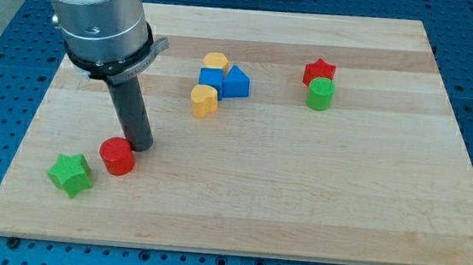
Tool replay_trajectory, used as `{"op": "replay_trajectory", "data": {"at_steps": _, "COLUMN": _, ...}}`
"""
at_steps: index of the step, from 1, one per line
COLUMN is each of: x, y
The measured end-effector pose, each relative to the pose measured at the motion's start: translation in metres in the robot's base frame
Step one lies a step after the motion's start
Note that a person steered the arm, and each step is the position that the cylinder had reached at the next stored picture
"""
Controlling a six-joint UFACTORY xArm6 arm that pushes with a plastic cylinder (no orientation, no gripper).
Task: Move the green circle to the center
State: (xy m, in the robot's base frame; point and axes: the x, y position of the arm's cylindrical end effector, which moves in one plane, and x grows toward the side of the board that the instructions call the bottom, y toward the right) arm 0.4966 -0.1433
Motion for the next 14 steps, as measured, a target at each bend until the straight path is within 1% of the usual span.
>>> {"op": "replay_trajectory", "data": {"at_steps": 3, "x": 0.044, "y": 0.000}}
{"op": "replay_trajectory", "data": {"at_steps": 4, "x": 0.040, "y": 0.003}}
{"op": "replay_trajectory", "data": {"at_steps": 5, "x": 0.020, "y": 0.041}}
{"op": "replay_trajectory", "data": {"at_steps": 9, "x": -0.061, "y": 0.265}}
{"op": "replay_trajectory", "data": {"at_steps": 10, "x": -0.086, "y": 0.290}}
{"op": "replay_trajectory", "data": {"at_steps": 11, "x": -0.108, "y": 0.290}}
{"op": "replay_trajectory", "data": {"at_steps": 12, "x": -0.119, "y": 0.287}}
{"op": "replay_trajectory", "data": {"at_steps": 14, "x": -0.119, "y": 0.234}}
